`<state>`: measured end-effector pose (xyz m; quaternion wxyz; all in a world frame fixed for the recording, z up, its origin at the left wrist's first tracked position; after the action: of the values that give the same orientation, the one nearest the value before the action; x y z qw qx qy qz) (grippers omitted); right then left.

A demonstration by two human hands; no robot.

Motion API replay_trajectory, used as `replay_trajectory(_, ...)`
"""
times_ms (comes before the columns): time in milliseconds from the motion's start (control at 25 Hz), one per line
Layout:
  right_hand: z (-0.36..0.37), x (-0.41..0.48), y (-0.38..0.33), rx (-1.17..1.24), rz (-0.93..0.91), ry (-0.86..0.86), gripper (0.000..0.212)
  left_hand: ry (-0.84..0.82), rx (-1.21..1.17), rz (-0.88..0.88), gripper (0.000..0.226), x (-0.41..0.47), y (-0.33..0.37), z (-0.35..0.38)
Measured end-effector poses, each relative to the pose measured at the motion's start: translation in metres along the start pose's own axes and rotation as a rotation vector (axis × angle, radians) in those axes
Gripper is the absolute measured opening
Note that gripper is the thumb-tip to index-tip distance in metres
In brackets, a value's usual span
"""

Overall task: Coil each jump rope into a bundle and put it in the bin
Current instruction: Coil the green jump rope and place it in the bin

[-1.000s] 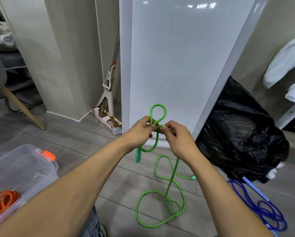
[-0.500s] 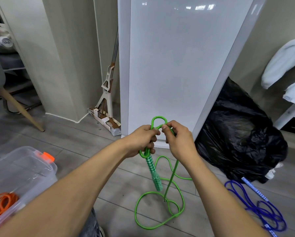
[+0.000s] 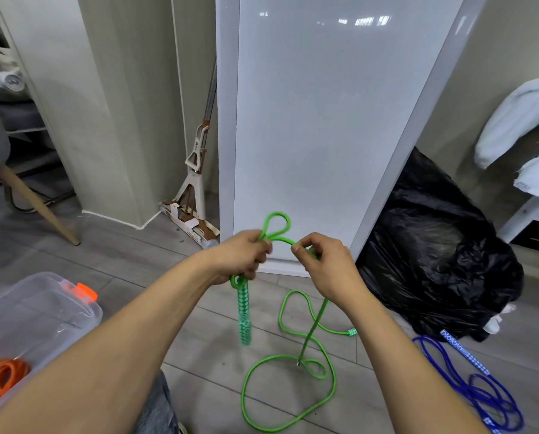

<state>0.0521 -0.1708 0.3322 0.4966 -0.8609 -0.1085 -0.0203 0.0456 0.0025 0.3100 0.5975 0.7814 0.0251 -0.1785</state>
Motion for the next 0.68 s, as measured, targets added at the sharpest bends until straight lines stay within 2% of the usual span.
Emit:
replay_trajectory(160,-0.004,0.001,0.014,-0.086,0.108,-0.142,0.025,0.552,-0.157,0.013,0.025,0.008,-0.005,-0.052)
replay_trajectory(240,-0.011,0.001,0.020,-0.187,0.165,-0.169,0.034,0.707,-0.276,0.004,0.026,0.007,-0.012,-0.068)
replay_trajectory(280,-0.016,0.001,0.021,-0.218,0.175,-0.130,0.038,0.727,-0.322,0.004,0.026,0.006,-0.014,-0.070)
replay_trajectory(360,-0.027,0.004,0.016,-0.155,0.155,0.039,0.042,0.666,-0.399,0.003,0.025,0.008,-0.013,-0.061)
replay_trajectory(440,-0.026,0.008,0.009,0.021,0.134,0.134,0.040,0.540,-0.497,0.012,0.020,0.008,-0.005,-0.041)
replay_trajectory(560,-0.004,0.006,-0.007,0.164,0.018,0.065,0.034,0.381,-0.555,0.041,0.015,0.004,0.007,-0.020)
replay_trajectory(680,0.015,-0.003,-0.016,0.230,-0.035,0.011,0.025,0.326,-0.527,0.056,0.015,0.001,0.009,-0.010)
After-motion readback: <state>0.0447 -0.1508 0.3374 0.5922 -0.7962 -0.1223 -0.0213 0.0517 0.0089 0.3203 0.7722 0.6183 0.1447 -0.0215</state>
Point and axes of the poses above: each hand's wrist, its own x-axis towards the middle knuckle, its own z-axis out of the palm, y = z × x, the point moved 5 cm from there along x, towards the middle knuckle, and after that the axes turned 10 degrees about x, right-handed, at the moved point
